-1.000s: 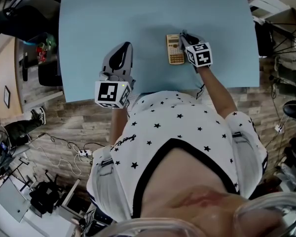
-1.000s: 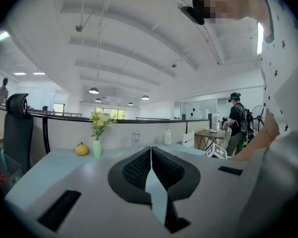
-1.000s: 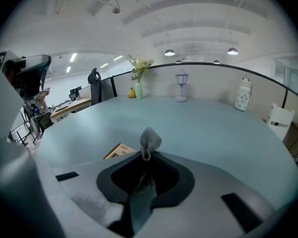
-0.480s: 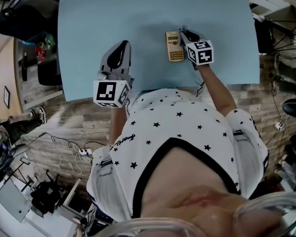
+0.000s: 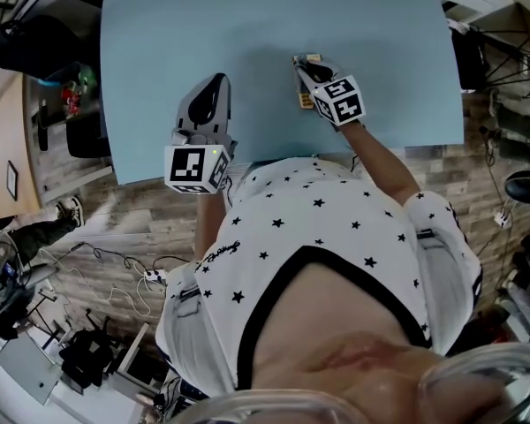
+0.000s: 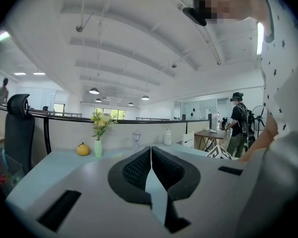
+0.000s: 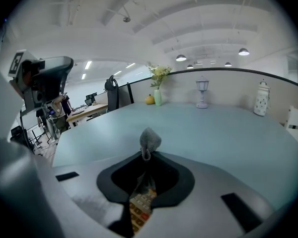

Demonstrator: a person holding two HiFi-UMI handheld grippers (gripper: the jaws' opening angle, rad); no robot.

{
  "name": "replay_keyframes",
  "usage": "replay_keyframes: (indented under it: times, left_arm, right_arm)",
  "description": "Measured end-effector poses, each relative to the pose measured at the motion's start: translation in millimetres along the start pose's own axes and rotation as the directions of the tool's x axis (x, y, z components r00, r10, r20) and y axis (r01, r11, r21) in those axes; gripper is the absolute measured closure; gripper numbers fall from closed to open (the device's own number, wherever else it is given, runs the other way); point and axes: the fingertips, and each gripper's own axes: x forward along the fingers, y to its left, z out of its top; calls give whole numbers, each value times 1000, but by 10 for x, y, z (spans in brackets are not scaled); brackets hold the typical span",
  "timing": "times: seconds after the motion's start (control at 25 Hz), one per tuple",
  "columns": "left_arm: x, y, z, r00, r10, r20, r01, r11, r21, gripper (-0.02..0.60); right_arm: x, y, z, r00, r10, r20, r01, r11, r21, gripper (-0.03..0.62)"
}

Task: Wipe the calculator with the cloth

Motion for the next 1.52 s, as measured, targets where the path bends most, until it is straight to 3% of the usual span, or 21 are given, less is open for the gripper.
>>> replay_keyframes:
  times: [0.48,1.04,1.52]
  left_arm:
    - [-13,-21,0,1000,-6,1,6,1000,5,551]
    - [175,-214,59,996,-91,9,91,996,19,551]
    - [152,-215,39,996,-89,7,89,996,18,551]
  right_arm:
    - [57,-5,-166,999,-24,-48,22,999,-37,551]
    - [-329,-547,-367,986,-160,-55,162,985,52,551]
    - [-363,-581,-381,985,-168,-48,171,983,69,551]
